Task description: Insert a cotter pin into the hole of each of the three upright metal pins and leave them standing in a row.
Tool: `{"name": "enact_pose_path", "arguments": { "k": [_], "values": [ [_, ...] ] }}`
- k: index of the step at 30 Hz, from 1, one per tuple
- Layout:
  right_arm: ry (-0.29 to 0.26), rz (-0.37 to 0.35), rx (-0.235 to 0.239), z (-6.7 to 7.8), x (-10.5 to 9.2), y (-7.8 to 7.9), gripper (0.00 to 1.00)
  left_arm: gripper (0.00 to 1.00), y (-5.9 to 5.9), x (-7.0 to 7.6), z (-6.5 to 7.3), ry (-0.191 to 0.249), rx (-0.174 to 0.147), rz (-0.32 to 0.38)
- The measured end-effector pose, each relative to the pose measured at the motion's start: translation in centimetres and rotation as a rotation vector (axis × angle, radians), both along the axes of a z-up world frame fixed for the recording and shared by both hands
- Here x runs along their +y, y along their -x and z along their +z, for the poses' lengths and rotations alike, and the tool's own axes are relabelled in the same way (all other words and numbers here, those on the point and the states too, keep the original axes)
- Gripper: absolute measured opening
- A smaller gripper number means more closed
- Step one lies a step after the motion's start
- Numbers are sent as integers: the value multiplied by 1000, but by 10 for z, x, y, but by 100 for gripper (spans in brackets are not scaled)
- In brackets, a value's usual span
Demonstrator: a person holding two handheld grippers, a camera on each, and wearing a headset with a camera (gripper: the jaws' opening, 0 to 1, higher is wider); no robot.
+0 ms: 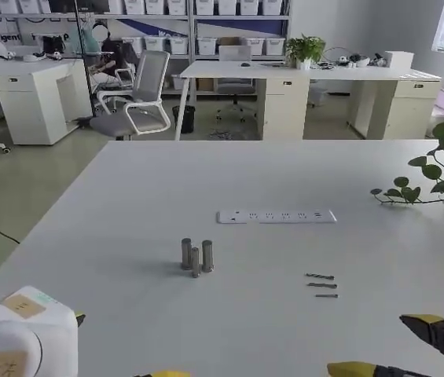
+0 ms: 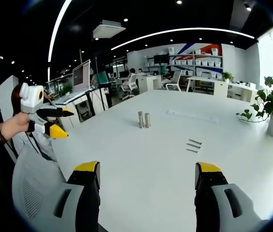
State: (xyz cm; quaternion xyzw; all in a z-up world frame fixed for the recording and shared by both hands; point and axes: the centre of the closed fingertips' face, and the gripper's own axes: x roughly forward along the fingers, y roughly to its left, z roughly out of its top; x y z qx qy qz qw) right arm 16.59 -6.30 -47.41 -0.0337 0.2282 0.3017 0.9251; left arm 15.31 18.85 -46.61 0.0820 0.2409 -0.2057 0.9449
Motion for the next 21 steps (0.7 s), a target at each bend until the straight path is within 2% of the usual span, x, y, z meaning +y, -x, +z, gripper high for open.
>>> {"name": "enact_pose_path", "arguments": {
  "k": [8, 15, 21],
  "values": [
    [-7, 4, -8, 2, 2, 0, 79, 82, 0, -2, 0, 16, 1, -3],
    [-17, 4, -20, 6, 3, -1, 79, 80, -1, -2, 1, 12, -2, -8],
    [-23, 9, -21, 7, 4, -2, 78, 72, -13, 1, 2, 14, -17, 3]
  ]
}}
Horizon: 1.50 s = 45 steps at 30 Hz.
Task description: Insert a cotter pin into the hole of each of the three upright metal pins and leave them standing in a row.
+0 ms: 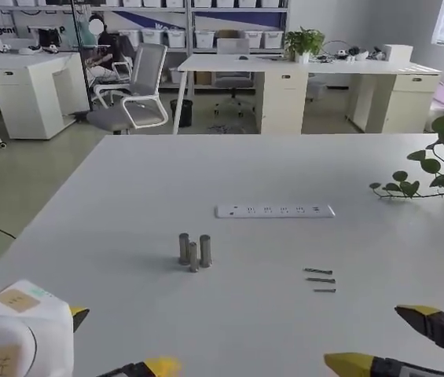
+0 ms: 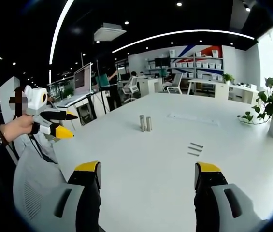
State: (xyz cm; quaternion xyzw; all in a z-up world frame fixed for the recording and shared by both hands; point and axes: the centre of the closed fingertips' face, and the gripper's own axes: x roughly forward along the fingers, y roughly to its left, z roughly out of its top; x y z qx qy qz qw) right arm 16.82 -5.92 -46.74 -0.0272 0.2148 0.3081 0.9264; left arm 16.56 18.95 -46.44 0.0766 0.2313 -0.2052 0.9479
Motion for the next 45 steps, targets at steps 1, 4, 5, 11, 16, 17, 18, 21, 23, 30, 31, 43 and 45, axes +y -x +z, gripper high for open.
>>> {"name": "enact_pose_path", "arguments": {
  "k": [1, 4, 5, 11, 16, 17, 18, 21, 23, 30, 31, 43, 45],
  "values": [
    [-1, 1, -2, 1, 0, 0, 78, 70, -2, 0, 1, 8, -5, 1],
    [-3, 4, -3, 2, 0, -1, 77, 66, -12, -3, 2, 33, -2, -13],
    [-3, 5, -3, 2, 0, -2, 77, 64, -15, -3, 3, 32, -5, -14],
    [-12, 18, -8, 5, 3, -4, 77, 59, -37, -4, 1, 15, -24, -24],
    [-41, 21, -20, 13, 6, -6, 77, 56, -57, -7, -3, 37, -38, -19],
    [-45, 24, -22, 15, 7, -7, 77, 55, -62, -8, -4, 45, -40, -22],
    [-48, 25, -24, 16, 8, -7, 77, 53, -66, -9, -6, 48, -41, -22],
    [-53, 32, -30, 18, 9, -9, 76, 49, -81, -10, -12, 49, -41, -21],
    [-55, 39, -31, 18, 11, -10, 76, 47, -89, -11, -15, 59, -36, -24],
    [-57, 42, -10, 11, 11, -13, 73, 46, -116, -15, -25, 44, -43, -32],
    [-60, 41, -7, 10, 11, -14, 73, 45, -121, -15, -27, 35, -45, -32],
    [-65, 51, 9, -3, 12, -25, 71, 34, -173, -24, -54, 28, -71, -63],
    [-67, 50, 14, -5, 11, -26, 70, 33, -179, -26, -57, 32, -72, -65]
  ]
}}
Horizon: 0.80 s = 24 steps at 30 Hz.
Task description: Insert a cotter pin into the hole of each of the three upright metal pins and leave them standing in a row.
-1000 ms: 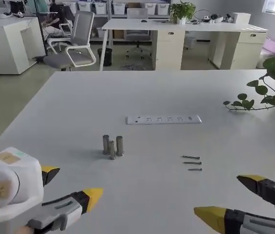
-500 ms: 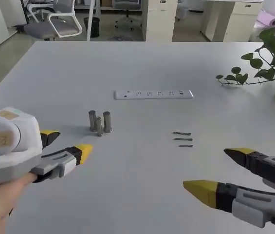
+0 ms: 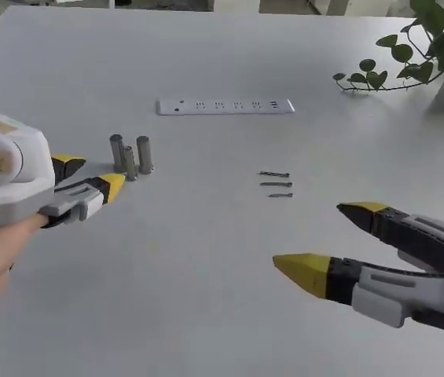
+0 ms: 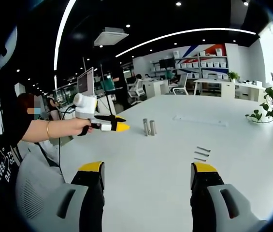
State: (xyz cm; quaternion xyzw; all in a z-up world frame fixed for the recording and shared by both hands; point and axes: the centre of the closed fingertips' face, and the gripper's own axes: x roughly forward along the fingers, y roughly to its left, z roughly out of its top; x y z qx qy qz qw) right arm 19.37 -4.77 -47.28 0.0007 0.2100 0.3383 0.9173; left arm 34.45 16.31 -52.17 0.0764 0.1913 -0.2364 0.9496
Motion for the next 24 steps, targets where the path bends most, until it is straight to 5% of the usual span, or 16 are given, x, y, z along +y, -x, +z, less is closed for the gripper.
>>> {"name": "enact_pose_path", "arguments": {
  "k": [14, 24],
  "values": [
    [2, 13, 24, -12, 0, -8, 69, 25, -43, -11, -28, 5, 6, -6],
    [33, 25, 44, -24, -1, -10, 69, 19, -59, -16, -45, -27, 11, -22]
  ]
}}
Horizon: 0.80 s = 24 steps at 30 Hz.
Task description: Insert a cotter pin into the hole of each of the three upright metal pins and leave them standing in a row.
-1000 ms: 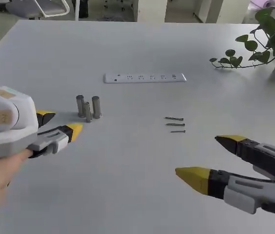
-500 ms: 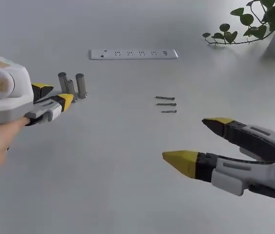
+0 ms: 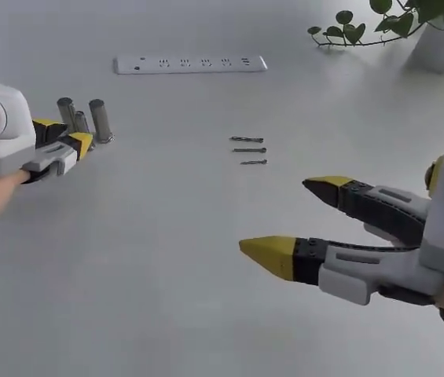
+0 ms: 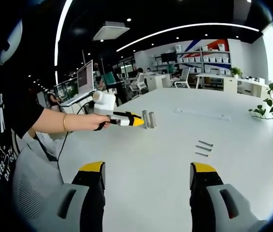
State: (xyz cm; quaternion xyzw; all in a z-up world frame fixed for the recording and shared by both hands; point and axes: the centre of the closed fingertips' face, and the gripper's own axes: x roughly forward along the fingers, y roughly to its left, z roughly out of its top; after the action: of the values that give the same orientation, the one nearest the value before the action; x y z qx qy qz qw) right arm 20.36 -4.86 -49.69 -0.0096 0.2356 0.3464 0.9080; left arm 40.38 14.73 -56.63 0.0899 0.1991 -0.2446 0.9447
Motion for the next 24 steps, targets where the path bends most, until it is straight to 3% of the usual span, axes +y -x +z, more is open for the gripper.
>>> {"name": "enact_pose_path", "arguments": {
  "k": [14, 24],
  "values": [
    [-9, -17, 12, -3, -2, -3, 69, 13, -15, -4, -8, 10, 9, -8],
    [-9, -26, 16, -5, -2, -4, 69, 8, -16, -3, -9, 2, 11, -22]
  ]
}}
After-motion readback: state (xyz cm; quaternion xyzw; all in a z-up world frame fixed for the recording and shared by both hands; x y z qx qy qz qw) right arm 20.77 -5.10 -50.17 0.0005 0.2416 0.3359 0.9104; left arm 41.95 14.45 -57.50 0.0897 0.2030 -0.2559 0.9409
